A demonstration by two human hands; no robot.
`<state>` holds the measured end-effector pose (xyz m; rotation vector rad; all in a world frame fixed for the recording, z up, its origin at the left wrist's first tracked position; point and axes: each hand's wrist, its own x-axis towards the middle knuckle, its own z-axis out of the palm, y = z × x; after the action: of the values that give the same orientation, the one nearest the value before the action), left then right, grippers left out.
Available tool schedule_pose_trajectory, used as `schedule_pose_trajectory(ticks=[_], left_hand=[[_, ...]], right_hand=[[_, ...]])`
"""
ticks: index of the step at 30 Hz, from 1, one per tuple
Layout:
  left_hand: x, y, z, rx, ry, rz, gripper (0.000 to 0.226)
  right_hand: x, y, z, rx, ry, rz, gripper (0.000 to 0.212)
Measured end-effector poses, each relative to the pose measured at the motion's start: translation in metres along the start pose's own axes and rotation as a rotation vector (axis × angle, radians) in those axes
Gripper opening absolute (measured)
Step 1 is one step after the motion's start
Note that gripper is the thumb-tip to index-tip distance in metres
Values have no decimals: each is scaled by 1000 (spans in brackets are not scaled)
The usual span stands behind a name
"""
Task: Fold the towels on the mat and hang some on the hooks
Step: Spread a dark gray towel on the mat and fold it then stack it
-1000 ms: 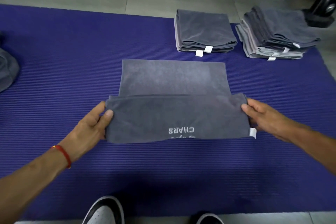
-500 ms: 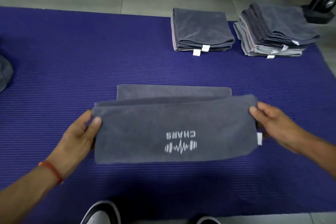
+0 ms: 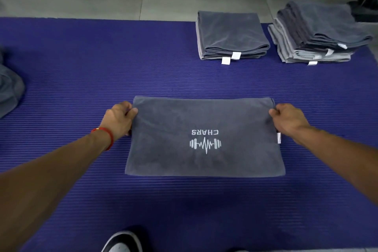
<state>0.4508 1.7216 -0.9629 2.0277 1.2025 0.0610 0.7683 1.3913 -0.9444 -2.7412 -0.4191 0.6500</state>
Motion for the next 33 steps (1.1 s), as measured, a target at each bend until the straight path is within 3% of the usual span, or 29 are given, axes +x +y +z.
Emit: schedule_pose_trajectory(ticks=[7,14,18,22,25,27,31,33], left_hand=[[-9,6,1,-56,20,-61,19],[-86,-25,5,-68,-122,-131,23],[-118,-38,13,-271,-87,-228,17],[-118,-42,16,102,15,-63,27],[-122,-19,23,545,177,403,42],[-119,-3,38,701,73,616,54],[-88,-6,62,902,-167,634,63],[-80,-13,63,955,-200,642,65]], right_hand=[[-4,4,4,114,43,22,35],[-65,31,18,252,-12,34,40],[-85,65,33,240,-23,25,39],[-83,66,25,125,2,-83,55],[-78,51,24,-239,145,-523,62],[-71,40,28,-466,55,-715,66],[-55,26,38,-506,-302,-591,65],[-54,24,35,-355,-190,-571,61]])
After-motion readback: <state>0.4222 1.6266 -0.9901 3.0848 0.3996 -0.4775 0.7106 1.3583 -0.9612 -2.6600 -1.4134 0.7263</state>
